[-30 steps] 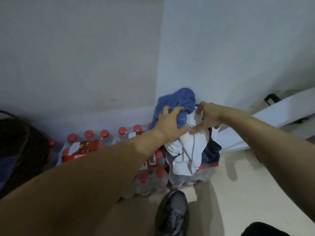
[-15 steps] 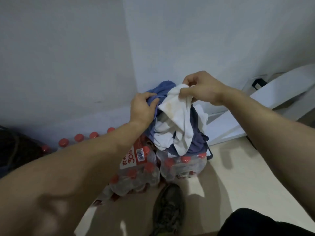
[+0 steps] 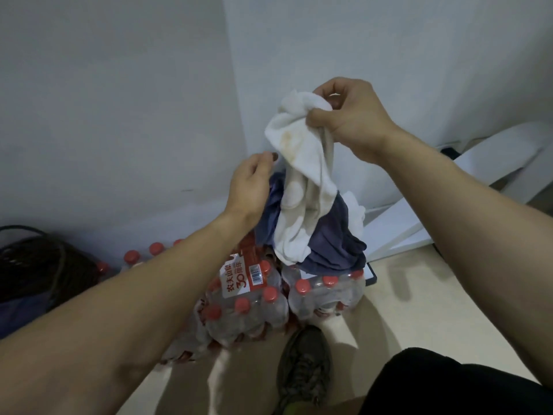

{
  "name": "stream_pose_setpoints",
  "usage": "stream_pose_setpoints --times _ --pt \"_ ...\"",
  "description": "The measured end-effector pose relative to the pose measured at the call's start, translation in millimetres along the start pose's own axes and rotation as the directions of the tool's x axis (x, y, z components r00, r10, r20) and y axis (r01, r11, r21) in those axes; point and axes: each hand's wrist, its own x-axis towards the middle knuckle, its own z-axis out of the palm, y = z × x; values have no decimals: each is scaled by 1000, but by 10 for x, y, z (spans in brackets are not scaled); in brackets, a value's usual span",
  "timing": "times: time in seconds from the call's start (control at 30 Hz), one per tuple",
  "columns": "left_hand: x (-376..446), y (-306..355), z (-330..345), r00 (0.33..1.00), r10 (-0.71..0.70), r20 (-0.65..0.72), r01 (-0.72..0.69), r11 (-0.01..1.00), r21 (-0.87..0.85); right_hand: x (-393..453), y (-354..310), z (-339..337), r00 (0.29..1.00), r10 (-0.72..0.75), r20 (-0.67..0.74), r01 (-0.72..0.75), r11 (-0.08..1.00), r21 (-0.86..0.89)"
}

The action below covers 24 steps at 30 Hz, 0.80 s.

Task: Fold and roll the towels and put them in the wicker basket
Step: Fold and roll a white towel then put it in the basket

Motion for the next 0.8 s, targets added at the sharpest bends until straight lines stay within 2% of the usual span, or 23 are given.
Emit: stream_pose_setpoints --times 0.07,0.13,0.23,0.3,0.37,0.4,0.53,0.6,0.67,0.73,0.8 --pt "-118 270 -134 998 32 45 -26 991 -132 -44 -179 86 1000 -10 4 10 999 -37" --pt "-244 551 -277 985 44 166 -5 973 -231 -125 -424 212 999 -49 25 50 998 -41" --pt "-403 922 -516 973 93 212 -45 974 -222 -303 -859 450 988 -65 142 61 998 33" --pt "-485 1083 -728 981 125 147 -101 981 -163 -434 -1092 597 971 -56 234 32 994 107" --pt "-552 1151 -990 988 124 95 -117 990 -73 -573 -1268 738 955 -60 291 41 997 73" --pt "-587 1157 -1134 987 118 113 -115 993 -34 -628 -1330 796 952 -64 299 54 998 41" --pt "-745 1135 -1704 938 80 336 -130 983 128 -735 -1416 1028 952 -33 303 49 998 -45" --pt "-822 1041 -1956 922 54 383 -126 978 166 -778 -1361 1231 943 -7 334 28 998 -58" --pt "-881 825 -2155 957 24 291 -67 988 142 -839 -1241 1465 946 9 323 3 999 -35" --pt "-883 594 -2308 998 -28 49 23 994 111 -886 -1093 1678 950 39 311 -30 999 -32" --pt "-854 419 -2442 987 -86 -134 104 986 129 -922 -950 1848 931 64 360 -31 995 -98"
